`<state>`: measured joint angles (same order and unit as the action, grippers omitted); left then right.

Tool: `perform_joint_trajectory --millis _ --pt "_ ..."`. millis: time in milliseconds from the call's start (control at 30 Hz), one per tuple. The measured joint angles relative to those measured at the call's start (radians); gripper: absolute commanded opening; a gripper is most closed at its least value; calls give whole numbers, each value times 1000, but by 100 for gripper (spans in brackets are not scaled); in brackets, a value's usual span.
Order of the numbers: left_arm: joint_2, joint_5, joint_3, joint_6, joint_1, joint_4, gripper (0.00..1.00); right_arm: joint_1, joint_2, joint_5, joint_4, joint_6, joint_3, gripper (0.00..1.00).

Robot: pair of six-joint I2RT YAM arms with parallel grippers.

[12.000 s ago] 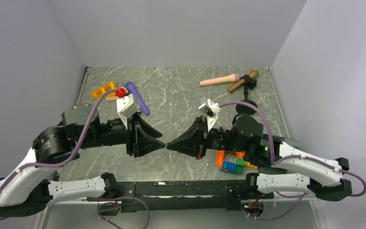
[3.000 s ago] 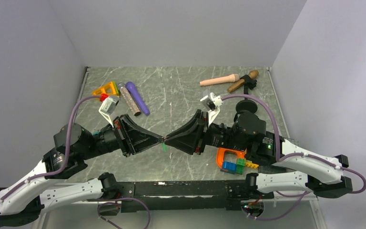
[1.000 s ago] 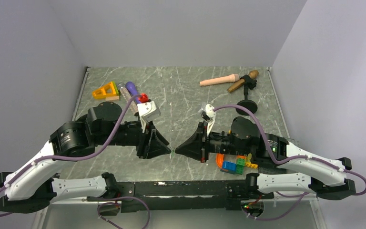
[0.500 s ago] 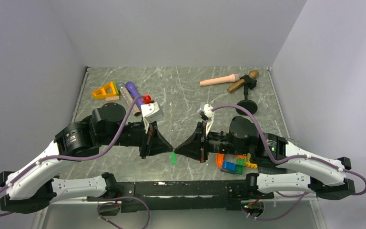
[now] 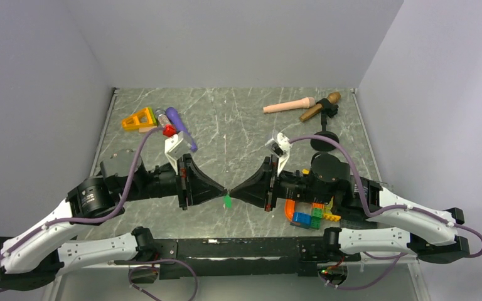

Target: Remove the keys from the keyring

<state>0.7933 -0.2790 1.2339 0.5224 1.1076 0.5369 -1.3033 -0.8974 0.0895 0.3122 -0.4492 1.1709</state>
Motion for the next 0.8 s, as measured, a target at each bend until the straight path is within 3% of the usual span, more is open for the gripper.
perform_joint_trajectory --millis 800 --pt "-132 67 -211 197 0 -373 0 0 0 -4 -143 0 -2 0"
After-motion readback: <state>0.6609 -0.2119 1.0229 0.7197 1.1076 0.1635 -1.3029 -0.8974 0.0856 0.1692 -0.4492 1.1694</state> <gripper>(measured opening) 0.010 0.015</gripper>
